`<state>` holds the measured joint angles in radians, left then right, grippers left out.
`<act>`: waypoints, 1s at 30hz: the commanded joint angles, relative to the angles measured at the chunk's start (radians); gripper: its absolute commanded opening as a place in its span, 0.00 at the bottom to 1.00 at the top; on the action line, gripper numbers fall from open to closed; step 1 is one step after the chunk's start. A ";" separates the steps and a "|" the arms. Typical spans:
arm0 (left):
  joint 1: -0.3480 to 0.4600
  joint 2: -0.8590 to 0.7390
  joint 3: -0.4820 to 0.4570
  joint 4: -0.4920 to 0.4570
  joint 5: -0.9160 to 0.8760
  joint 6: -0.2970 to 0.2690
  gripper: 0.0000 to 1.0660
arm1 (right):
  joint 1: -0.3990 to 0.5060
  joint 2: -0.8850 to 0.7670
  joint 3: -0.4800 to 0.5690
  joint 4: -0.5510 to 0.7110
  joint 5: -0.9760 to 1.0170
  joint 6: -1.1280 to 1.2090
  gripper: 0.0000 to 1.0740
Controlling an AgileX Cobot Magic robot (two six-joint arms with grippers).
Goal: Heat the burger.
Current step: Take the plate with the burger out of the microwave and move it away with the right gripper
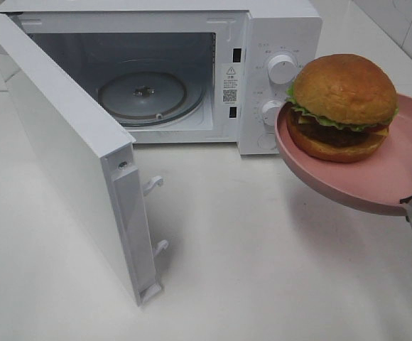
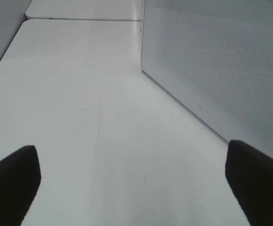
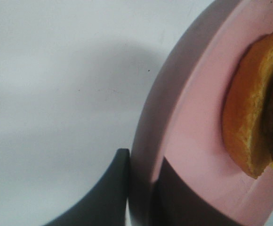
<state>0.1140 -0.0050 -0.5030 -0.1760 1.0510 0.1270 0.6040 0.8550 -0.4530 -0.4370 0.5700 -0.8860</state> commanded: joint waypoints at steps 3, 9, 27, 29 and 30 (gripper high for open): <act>0.005 -0.019 0.002 -0.001 -0.011 -0.004 0.94 | -0.004 -0.019 0.016 -0.102 -0.026 0.171 0.00; 0.005 -0.019 0.002 -0.001 -0.011 -0.004 0.94 | -0.004 -0.015 0.032 -0.225 0.021 0.402 0.00; 0.005 -0.019 0.002 -0.001 -0.011 -0.004 0.94 | -0.004 0.203 0.031 -0.493 0.177 1.117 0.00; 0.005 -0.019 0.002 -0.001 -0.011 -0.004 0.94 | -0.004 0.227 0.031 -0.508 0.178 1.167 0.00; 0.005 -0.019 0.002 -0.001 -0.011 -0.004 0.94 | -0.004 0.227 0.031 -0.508 0.178 1.167 0.00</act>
<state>0.1140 -0.0050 -0.5030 -0.1760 1.0510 0.1270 0.6040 1.0800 -0.4150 -0.8690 0.7530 0.2210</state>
